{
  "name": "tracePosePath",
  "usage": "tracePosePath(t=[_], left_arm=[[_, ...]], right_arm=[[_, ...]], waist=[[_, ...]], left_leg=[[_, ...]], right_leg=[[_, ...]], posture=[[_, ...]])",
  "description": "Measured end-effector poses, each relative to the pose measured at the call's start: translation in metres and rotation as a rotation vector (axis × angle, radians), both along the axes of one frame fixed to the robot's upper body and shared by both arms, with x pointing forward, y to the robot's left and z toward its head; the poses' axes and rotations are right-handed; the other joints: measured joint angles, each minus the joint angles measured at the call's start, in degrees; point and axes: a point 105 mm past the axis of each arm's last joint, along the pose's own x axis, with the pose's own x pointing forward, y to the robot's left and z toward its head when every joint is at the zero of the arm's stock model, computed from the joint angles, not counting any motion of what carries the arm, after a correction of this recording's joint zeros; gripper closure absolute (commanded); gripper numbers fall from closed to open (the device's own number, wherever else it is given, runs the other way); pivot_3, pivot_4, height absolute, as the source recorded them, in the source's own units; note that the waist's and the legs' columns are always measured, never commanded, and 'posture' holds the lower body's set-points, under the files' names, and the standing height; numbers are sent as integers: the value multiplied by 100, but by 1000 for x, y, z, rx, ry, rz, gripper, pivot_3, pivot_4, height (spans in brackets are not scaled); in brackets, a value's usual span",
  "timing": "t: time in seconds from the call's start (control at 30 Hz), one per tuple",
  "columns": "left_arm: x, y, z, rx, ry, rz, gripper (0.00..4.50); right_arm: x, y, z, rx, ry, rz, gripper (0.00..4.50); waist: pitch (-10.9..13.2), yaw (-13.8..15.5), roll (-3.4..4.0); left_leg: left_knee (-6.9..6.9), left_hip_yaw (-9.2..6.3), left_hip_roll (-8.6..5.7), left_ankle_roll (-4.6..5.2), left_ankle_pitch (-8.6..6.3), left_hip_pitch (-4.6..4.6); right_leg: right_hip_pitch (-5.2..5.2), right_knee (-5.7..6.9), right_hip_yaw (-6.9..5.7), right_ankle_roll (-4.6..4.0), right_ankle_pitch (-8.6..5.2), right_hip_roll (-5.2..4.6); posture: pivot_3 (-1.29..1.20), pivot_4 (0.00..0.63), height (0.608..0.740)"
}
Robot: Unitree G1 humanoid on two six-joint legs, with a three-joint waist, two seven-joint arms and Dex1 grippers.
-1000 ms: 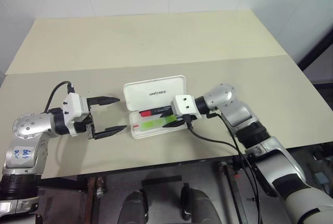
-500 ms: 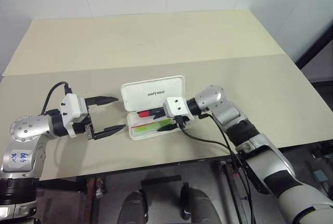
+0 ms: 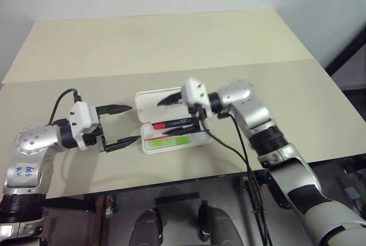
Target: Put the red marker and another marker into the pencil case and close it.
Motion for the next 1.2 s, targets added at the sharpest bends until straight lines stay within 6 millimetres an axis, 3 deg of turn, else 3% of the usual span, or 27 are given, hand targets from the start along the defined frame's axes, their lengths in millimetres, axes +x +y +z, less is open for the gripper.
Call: tracePosePath(t=[0.07,0.23,0.4,0.53,0.73,1.1,1.2], left_arm=[[1,-5,0,-7,-3,-19,0],[3,-17,-3,-28,3,-61,0],[7,-27,-11,-51,37,-100,0],[13,-34,-10,-66,40,-132,0],[15,-45,-10,-65,43,-178,0],[17,-49,-13,-68,63,-203,0],[17,-48,-12,-66,60,-202,0]], right_arm=[[-2,-28,0,23,40,-89,44],[0,-96,-35,21,188,-427,44],[-8,-157,-51,52,188,-768,44],[-13,-193,-59,99,167,-1009,44],[-23,-219,-69,176,167,-1260,44],[-56,-225,-136,227,419,-1464,44],[-55,-224,-138,242,413,-1470,44]], waist=[[-14,74,-22],[-15,91,-24],[-15,84,-24],[-16,83,-24],[-16,80,-24],[-21,81,-29],[-23,75,-30]], left_leg=[[6,7,0,5,-16,2],[16,29,0,15,-29,1],[13,29,8,9,-28,10],[23,27,7,30,-35,15],[30,27,7,40,-39,13],[38,21,6,49,-44,12],[39,21,6,50,-44,14]], right_leg=[[3,-4,-21,-3,-2,-8],[-1,-9,-25,-1,-1,-15],[-2,-25,-26,-5,-3,-7],[0,-12,-24,-7,-3,-8],[2,-11,-22,-7,0,-9],[7,-9,-22,-6,-1,-8],[9,-9,-22,-6,0,-9]], posture=[[0,150,740],[0,150,740],[0,150,740],[0,150,740],[0,150,740],[0,150,740],[0,150,740]])
